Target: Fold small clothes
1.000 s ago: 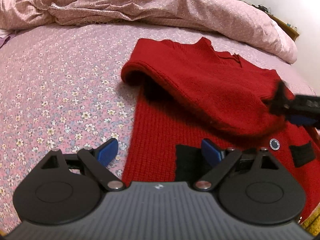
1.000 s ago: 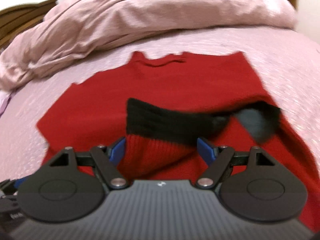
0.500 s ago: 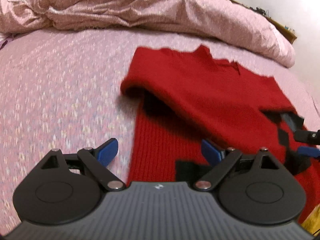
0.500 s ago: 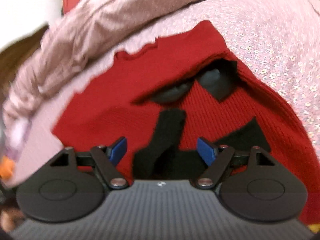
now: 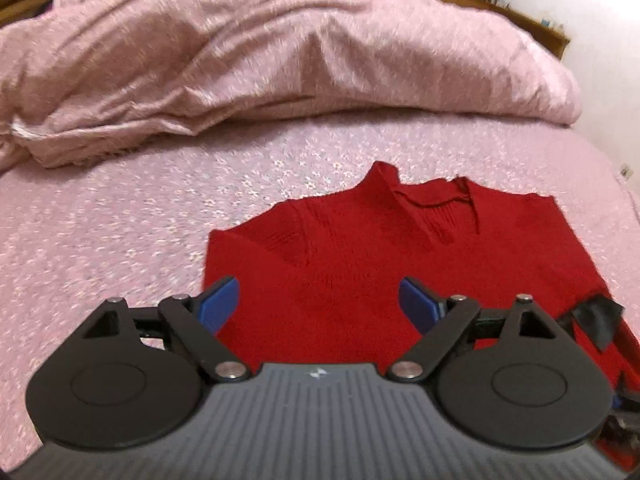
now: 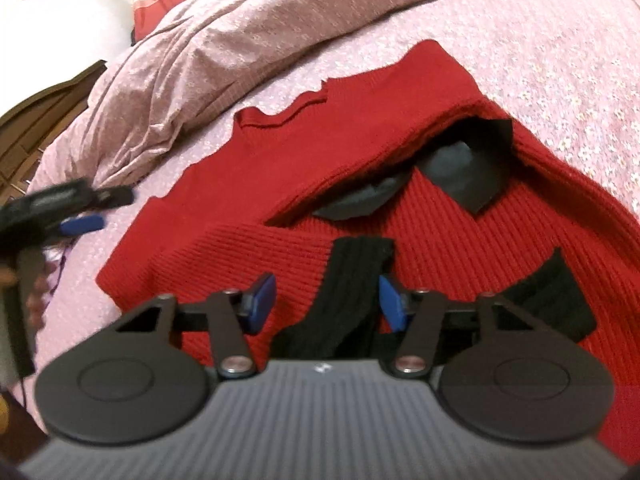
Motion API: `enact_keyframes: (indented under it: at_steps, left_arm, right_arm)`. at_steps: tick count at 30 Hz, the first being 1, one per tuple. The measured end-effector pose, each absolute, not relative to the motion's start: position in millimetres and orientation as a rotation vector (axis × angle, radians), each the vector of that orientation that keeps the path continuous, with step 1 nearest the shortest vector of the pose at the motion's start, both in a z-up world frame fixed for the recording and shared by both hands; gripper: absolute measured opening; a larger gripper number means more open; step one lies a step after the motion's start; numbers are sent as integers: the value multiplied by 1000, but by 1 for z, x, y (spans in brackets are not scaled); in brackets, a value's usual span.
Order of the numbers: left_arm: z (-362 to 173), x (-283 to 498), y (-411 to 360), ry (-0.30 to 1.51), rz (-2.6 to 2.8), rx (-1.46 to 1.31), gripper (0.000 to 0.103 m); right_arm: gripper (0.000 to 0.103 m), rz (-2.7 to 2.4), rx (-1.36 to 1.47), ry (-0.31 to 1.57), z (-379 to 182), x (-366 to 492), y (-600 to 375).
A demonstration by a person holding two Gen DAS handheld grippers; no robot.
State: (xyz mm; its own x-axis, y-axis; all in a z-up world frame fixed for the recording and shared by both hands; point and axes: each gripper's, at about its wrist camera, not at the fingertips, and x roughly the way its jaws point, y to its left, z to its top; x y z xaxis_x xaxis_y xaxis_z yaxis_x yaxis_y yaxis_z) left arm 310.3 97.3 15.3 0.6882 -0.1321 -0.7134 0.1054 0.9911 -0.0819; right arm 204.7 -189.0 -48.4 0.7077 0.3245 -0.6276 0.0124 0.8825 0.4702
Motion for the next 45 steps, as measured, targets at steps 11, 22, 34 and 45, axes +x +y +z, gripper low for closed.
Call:
enact_keyframes:
  at_steps: [11,22,34,45]
  left_arm:
    - [-34,386,70,1003,-16,158,60]
    - [-4,364,75,871,-96,111,6]
    - [53,327,93,722,-138,-120,7]
    - [10,298,109,789,-99,-189,7]
  right_arm:
    - [56,209,457,752,-57,207,-186]
    - [9,318,443,528,-11,188,-194]
    - [9,465,286,410,91,247,-196]
    - [9,211,24,481,53,301,-231]
